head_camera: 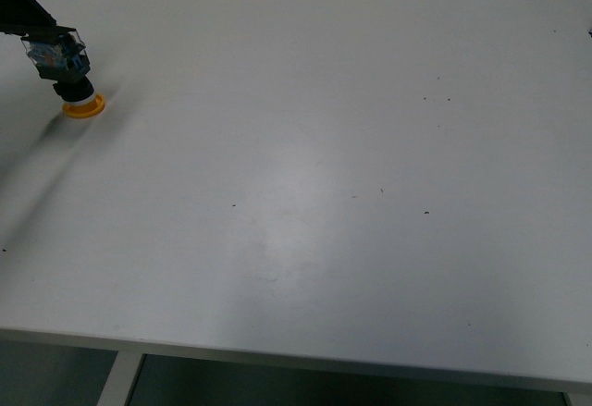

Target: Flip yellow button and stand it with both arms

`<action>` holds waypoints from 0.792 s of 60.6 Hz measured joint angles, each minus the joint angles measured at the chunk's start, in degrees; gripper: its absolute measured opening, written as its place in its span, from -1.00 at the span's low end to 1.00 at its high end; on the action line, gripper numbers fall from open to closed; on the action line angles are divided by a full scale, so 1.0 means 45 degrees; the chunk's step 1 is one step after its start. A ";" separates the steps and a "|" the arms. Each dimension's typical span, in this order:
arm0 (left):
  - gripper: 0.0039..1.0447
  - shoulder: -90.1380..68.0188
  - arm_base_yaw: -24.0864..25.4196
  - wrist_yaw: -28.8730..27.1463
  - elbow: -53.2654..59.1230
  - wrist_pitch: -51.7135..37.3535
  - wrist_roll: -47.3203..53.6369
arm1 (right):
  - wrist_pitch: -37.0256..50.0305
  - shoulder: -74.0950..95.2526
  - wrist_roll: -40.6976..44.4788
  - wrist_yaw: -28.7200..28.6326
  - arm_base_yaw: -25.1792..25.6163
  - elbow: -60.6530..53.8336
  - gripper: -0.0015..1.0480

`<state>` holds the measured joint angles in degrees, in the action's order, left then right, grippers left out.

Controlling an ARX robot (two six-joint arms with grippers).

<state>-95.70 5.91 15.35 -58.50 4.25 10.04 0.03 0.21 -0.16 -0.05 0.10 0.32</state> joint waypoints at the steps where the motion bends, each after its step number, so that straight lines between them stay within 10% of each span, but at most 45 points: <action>1: 0.87 -0.0044 -0.0010 -0.0005 -0.0024 0.0000 0.0000 | 0.0000 0.0000 0.0000 0.0000 0.0000 0.0000 0.86; 48: 0.87 -0.1778 -0.0563 -0.0641 -0.1549 0.0491 0.0189 | 0.0000 0.0000 0.0000 0.0000 0.0000 0.0000 0.86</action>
<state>-103.70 3.38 12.47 -65.47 6.46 10.90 0.03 0.21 -0.16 -0.05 0.10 0.32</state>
